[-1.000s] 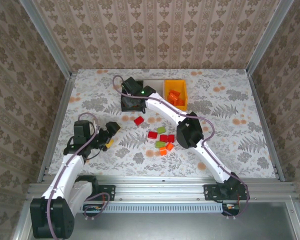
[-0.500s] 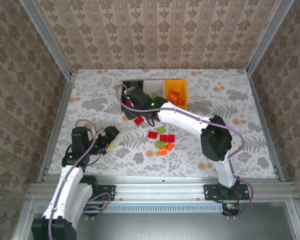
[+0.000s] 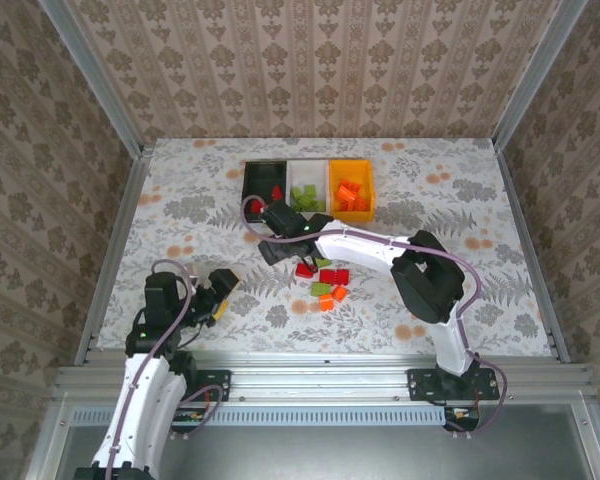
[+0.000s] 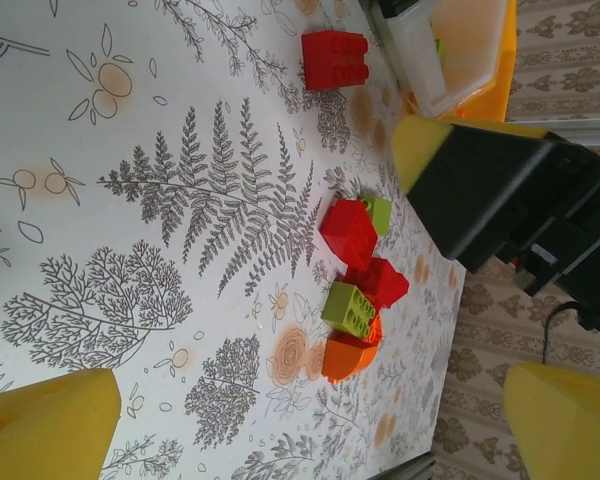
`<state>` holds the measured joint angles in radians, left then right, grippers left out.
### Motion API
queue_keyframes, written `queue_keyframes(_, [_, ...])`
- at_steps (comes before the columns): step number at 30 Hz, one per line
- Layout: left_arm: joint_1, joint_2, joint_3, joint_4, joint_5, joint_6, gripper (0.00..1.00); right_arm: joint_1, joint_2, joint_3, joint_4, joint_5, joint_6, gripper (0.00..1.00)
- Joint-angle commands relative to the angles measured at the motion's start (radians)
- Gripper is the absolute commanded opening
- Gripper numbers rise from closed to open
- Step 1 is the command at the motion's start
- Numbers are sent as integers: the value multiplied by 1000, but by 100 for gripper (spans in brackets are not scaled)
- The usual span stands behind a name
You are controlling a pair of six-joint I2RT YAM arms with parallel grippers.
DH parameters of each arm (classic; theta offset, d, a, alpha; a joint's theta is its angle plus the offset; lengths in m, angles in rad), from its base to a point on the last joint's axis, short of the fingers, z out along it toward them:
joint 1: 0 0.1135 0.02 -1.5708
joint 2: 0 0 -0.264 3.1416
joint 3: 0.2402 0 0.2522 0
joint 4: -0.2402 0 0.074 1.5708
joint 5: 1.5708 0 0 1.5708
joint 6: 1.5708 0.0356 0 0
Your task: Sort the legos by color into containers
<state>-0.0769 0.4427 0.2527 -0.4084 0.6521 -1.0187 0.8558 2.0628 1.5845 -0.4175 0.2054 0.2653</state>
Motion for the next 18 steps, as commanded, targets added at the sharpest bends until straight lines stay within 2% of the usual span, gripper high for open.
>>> queue_keyframes(1, [9,-12,-12,-21,20,-12,100,6,68,45,-10,-27,2,86])
queue_keyframes(7, [9,-9,-14,-12,21,-15,100,2,147,92,-24,-23,-5,88])
queue_keyframes(12, [9,-4,-11,-10,20,-12,100,-12,203,156,-47,42,-4,88])
queue_keyframes(18, [11,9,-9,4,14,-12,100,-37,273,221,-56,30,-19,84])
